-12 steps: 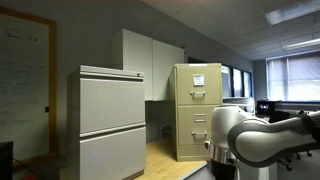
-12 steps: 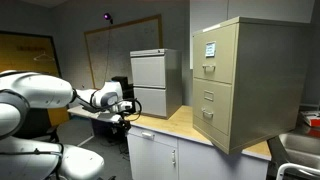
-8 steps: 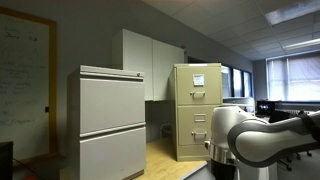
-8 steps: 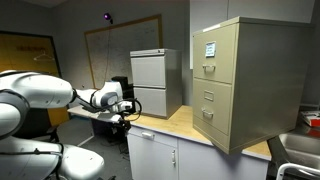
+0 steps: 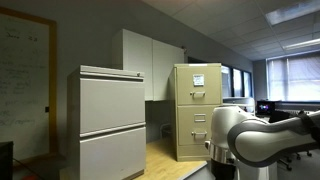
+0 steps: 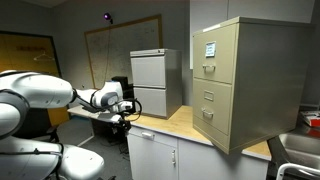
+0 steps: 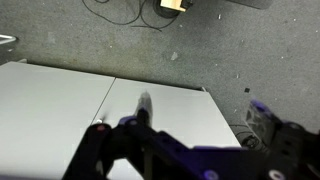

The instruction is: Open the bottom drawer of the file cabinet to the right

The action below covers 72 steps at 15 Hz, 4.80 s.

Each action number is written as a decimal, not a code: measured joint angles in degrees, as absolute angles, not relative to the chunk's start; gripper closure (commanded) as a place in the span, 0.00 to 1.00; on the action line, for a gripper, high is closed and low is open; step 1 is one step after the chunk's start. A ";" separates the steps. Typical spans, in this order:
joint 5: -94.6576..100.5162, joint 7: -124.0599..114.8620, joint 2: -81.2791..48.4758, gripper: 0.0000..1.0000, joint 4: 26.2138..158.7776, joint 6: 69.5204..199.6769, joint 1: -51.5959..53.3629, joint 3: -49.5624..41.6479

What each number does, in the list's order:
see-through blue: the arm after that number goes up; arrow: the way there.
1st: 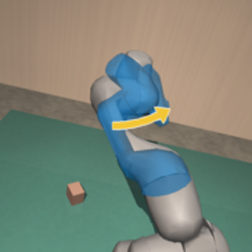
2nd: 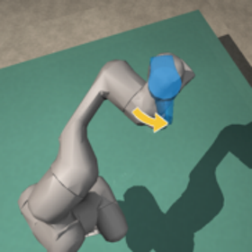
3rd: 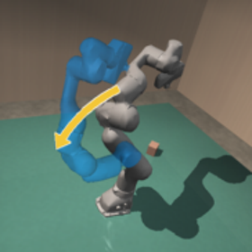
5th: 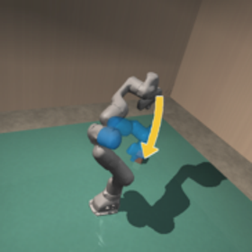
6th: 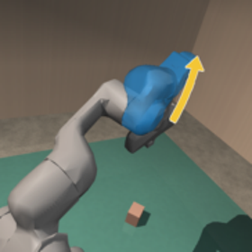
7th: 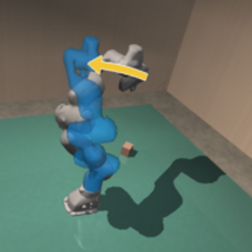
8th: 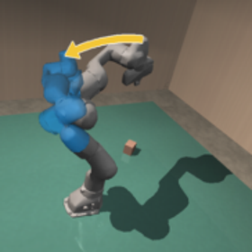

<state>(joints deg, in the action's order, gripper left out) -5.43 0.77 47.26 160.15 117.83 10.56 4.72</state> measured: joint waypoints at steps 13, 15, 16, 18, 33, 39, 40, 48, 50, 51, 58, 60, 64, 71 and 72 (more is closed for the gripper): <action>-5.48 4.83 43.33 0.00 158.26 137.75 -0.83 -8.50; -7.63 7.19 41.79 0.00 156.32 141.83 -0.48 -12.27; -9.26 8.67 40.89 0.00 154.92 143.65 0.10 -14.26; -13.41 11.54 38.77 0.00 151.41 146.59 2.14 -18.38; -59.38 22.10 7.47 0.00 118.42 146.44 20.73 -47.92; -76.06 22.31 -4.87 0.00 111.61 138.43 12.91 -47.47; -77.64 22.29 -6.82 0.00 110.46 137.34 8.51 -44.05; -79.20 19.81 -19.97 0.27 99.37 134.01 -14.58 -24.74; -78.11 18.75 -21.53 0.42 97.42 133.61 -16.68 -22.44; -77.05 17.99 -22.22 0.51 96.51 133.37 -17.36 -21.67; -71.62 15.81 -22.60 0.95 95.08 130.49 -19.94 -19.21; -70.03 14.34 -22.22 0.97 94.74 130.19 -20.06 -18.98; -61.59 10.76 -21.83 0.95 93.30 130.60 -19.70 -18.33; -50.76 7.30 -17.42 0.96 98.48 137.24 -18.52 -16.01; -50.06 7.31 -16.28 0.96 99.88 137.24 -18.51 -15.87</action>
